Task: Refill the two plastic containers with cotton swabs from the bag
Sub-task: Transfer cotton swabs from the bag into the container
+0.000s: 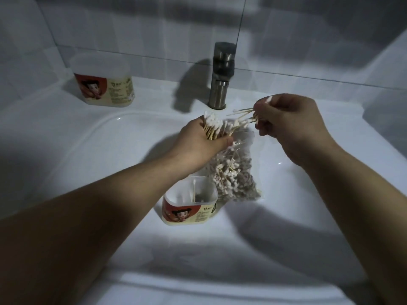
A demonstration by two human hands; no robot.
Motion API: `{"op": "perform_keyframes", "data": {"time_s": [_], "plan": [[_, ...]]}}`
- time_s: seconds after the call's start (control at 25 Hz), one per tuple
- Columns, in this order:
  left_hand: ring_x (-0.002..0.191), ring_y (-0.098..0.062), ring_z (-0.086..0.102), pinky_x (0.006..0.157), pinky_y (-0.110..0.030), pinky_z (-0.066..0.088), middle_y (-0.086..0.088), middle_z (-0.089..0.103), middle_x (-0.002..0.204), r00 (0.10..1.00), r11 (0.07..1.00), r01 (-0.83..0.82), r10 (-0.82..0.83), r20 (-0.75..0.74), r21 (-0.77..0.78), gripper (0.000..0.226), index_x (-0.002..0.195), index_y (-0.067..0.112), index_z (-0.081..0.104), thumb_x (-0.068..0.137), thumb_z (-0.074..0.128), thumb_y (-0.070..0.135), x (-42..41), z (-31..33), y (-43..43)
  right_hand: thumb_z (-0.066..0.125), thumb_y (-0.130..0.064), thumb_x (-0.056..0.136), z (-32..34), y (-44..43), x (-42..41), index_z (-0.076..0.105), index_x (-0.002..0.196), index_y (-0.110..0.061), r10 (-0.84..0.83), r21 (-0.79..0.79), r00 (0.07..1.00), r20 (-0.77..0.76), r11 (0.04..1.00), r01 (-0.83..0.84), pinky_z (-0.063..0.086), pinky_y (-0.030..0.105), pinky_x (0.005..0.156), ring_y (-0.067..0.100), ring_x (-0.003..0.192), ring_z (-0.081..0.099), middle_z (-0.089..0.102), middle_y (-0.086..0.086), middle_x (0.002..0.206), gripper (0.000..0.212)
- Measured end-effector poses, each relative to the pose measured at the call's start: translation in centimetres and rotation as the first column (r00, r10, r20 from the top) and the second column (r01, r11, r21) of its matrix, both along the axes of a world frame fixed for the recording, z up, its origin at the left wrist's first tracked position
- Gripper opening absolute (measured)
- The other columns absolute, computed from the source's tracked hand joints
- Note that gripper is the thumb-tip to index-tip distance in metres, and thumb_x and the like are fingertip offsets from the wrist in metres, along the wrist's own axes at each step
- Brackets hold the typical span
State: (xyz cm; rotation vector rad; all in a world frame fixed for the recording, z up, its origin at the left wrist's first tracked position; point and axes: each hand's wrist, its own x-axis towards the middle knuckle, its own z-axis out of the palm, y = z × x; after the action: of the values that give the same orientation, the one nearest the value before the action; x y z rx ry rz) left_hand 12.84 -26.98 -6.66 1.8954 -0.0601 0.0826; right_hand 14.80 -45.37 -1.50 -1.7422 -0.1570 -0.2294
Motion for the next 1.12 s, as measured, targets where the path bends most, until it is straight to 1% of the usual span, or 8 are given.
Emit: {"op": "perform_keyframes", "data": {"time_s": [0.2,0.36,0.48,0.6,0.8,0.88,0.96,1.12], "plan": [[0.090,-0.003,0.072,0.080,-0.022,0.055,0.009,0.078,0.098,0.999,0.999,-0.051,0.051,0.010,-0.019,0.027,0.115,0.019,0.070,0.090,0.077,0.028,0.0,0.1,0.1,0.072,-0.010,0.090,-0.1,-0.4,0.4,0.072,0.079,-0.007,-0.045,-0.003,0.998,0.034,0.999,0.045,0.052,0.031,0.060,0.023,0.060,0.061,0.066,0.007,0.066,0.012],[0.066,0.010,0.067,0.056,-0.004,0.044,0.006,0.076,0.084,0.991,0.987,-0.106,0.115,0.064,-0.121,0.014,0.112,0.009,0.069,0.100,0.062,0.012,-0.2,0.7,-0.1,0.071,-0.011,0.090,-0.2,-0.6,0.6,0.071,0.078,-0.006,-0.039,-0.015,0.998,0.047,0.999,0.040,0.051,0.031,0.060,0.023,0.059,0.061,0.065,0.007,0.065,0.013],[0.054,0.004,0.060,0.058,-0.017,0.048,0.008,0.071,0.080,0.980,0.957,-0.167,0.187,0.064,-0.236,0.012,0.102,0.020,0.064,0.103,0.056,0.011,0.0,1.0,-0.2,0.070,-0.010,0.091,-0.1,-0.5,0.4,0.070,0.078,-0.007,-0.014,-0.030,0.998,0.063,0.999,0.016,0.050,0.029,0.058,0.020,0.058,0.060,0.065,0.003,0.063,0.013],[0.051,-0.002,0.055,0.064,-0.031,0.049,0.015,0.063,0.059,0.976,0.929,-0.187,0.213,0.047,-0.318,0.015,0.090,0.022,0.064,0.103,0.059,0.026,0.4,1.0,0.1,0.068,-0.005,0.092,0.1,-0.2,-0.1,0.070,0.081,-0.007,0.046,-0.057,0.995,0.090,0.998,-0.041,0.049,0.026,0.055,0.016,0.054,0.059,0.064,-0.002,0.061,0.012],[0.068,-0.005,0.067,0.069,-0.024,0.053,0.020,0.066,0.062,0.958,0.969,-0.201,0.225,0.177,-0.143,0.026,0.079,0.028,0.066,0.099,0.062,0.044,-0.2,2.1,0.5,0.067,-0.002,0.094,0.1,0.2,-0.8,0.068,0.083,-0.006,0.183,-0.112,0.976,0.115,0.979,-0.170,0.048,0.028,0.054,0.017,0.051,0.056,0.064,0.002,0.063,0.012],[0.075,0.003,0.068,0.068,-0.013,0.052,0.018,0.072,0.077,0.966,0.989,-0.125,0.139,0.217,-0.076,0.013,0.089,0.029,0.072,0.097,0.066,0.038,-0.6,2.6,0.5,0.068,-0.003,0.094,-0.1,0.4,-1.1,0.068,0.082,-0.007,0.261,-0.159,0.960,0.105,0.957,-0.243,0.047,0.029,0.054,0.020,0.052,0.054,0.063,0.010,0.066,0.012],[0.085,0.003,0.070,0.076,-0.014,0.055,0.014,0.075,0.089,0.972,1.000,0.018,-0.013,0.234,-0.023,0.008,0.100,0.027,0.077,0.095,0.070,0.029,-0.9,2.9,0.5,0.069,-0.003,0.093,-0.2,0.6,-1.3,0.067,0.082,-0.007,0.326,-0.190,0.941,0.086,0.933,-0.306,0.046,0.029,0.054,0.021,0.051,0.053,0.062,0.019,0.069,0.011],[0.080,0.005,0.069,0.071,-0.013,0.052,0.015,0.075,0.081,0.972,0.993,0.087,-0.102,0.213,0.078,0.010,0.095,0.023,0.074,0.087,0.079,0.022,-1.0,2.7,0.5,0.069,-0.001,0.093,0.0,0.6,-1.4,0.070,0.090,-0.003,0.311,-0.191,0.948,0.070,0.937,-0.293,0.046,0.026,0.053,0.018,0.050,0.053,0.063,0.029,0.075,0.004]]}}
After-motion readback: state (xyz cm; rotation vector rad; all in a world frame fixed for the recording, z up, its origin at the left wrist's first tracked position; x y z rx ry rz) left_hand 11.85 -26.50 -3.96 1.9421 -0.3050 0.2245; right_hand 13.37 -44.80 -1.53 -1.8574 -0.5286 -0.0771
